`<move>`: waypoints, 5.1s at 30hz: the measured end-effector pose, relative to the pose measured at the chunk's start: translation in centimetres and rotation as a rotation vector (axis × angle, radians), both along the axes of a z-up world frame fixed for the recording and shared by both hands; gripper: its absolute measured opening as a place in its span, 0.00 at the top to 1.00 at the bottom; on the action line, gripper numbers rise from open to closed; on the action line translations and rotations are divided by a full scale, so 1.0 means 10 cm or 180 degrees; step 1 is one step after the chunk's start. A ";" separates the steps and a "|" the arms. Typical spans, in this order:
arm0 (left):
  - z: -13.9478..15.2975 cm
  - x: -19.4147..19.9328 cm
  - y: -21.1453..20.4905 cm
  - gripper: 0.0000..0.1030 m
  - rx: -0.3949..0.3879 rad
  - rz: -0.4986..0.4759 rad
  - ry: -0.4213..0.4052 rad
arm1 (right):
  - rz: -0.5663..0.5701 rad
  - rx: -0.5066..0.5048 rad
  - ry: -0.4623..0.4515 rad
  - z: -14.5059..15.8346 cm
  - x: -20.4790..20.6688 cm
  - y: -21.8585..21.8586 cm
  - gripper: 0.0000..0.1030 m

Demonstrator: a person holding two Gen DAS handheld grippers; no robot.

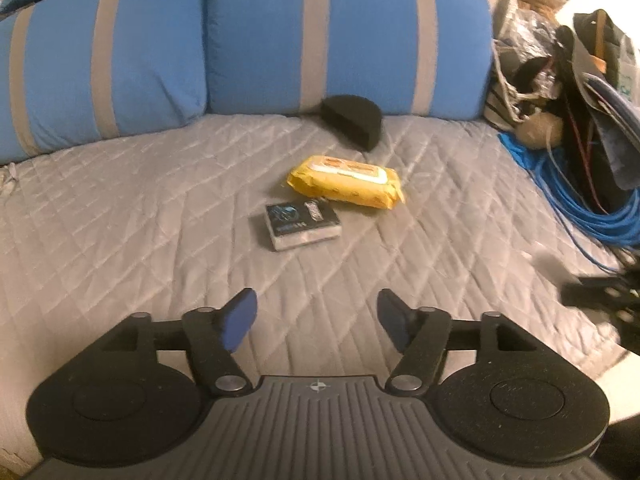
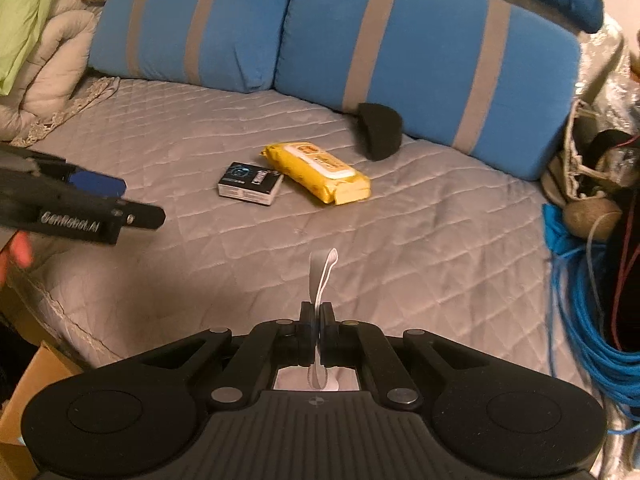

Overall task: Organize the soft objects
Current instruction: 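Lift the white strap up off the bed with the right tool, then grasp the small black box with the left tool while the right tool holds the strap, then carry the black box and white strap in both tools over the cardboard box, then open both tools to drop the black box and strap into the box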

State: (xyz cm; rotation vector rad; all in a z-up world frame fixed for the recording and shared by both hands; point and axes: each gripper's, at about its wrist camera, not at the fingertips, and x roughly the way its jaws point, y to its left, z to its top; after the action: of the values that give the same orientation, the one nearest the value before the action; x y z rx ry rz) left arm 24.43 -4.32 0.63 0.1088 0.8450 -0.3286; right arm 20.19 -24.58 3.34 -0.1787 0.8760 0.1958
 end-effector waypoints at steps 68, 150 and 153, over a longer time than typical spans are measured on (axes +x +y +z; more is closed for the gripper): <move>-0.27 0.55 -0.28 0.31 0.0061 0.0087 -0.0556 | -0.0328 0.0281 0.0250 -0.04 -0.09 -0.07 0.96; -0.15 -1.56 0.44 0.14 -0.0054 -0.0330 0.1123 | 0.0213 0.0570 0.0911 -0.21 -1.42 0.49 0.24; -0.15 -1.56 0.43 0.14 -0.0044 -0.0320 0.1127 | 0.0169 0.0565 0.0832 -0.18 -1.41 0.48 0.09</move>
State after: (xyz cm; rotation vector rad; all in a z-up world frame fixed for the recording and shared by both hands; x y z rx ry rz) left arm 8.87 -0.01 -0.87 0.0813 1.1898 -0.4560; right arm 6.06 -19.76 1.50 -0.0101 1.1085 0.3506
